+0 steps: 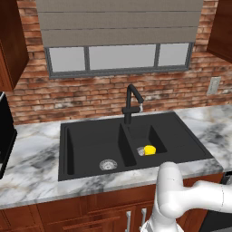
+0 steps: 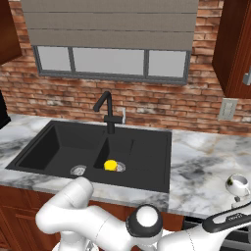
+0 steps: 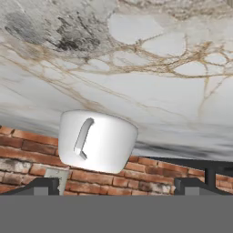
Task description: Move any existing items from the left basin to the right basin for drying. Then move the mug from the counter to the left basin of the sink for washing.
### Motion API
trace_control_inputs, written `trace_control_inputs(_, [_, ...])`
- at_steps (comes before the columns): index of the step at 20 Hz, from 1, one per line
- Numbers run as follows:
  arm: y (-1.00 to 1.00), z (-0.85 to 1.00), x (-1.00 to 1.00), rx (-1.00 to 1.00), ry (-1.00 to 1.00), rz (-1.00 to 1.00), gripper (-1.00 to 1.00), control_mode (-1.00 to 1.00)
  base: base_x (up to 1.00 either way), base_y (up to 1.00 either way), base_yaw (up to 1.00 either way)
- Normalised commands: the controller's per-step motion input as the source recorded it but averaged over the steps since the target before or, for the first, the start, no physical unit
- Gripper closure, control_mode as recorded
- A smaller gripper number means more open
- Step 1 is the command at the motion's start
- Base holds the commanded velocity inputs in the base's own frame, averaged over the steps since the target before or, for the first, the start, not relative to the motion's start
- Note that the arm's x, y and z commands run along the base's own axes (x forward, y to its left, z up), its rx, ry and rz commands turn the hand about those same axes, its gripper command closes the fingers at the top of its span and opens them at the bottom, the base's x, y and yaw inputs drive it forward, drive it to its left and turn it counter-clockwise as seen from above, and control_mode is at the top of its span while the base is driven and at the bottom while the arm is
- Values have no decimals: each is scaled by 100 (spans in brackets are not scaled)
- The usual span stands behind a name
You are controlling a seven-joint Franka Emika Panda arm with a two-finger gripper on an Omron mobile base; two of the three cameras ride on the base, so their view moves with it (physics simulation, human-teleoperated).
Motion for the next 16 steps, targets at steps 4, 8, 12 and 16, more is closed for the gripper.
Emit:
trace_control_inputs(4, [-10, -9, 20, 0, -6, 2, -100, -100, 0, 0, 0])
trace_control_inputs(8, [-12, -12, 16, 0, -6, 3, -100, -100, 0, 0, 0])
trace_control_inputs(12, [-14, -7, 12, 0, -5, 3, -100, -100, 0, 0, 0])
trace_control_inputs(16, [-17, -3, 9, 0, -3, 3, -100, -100, 0, 0, 0])
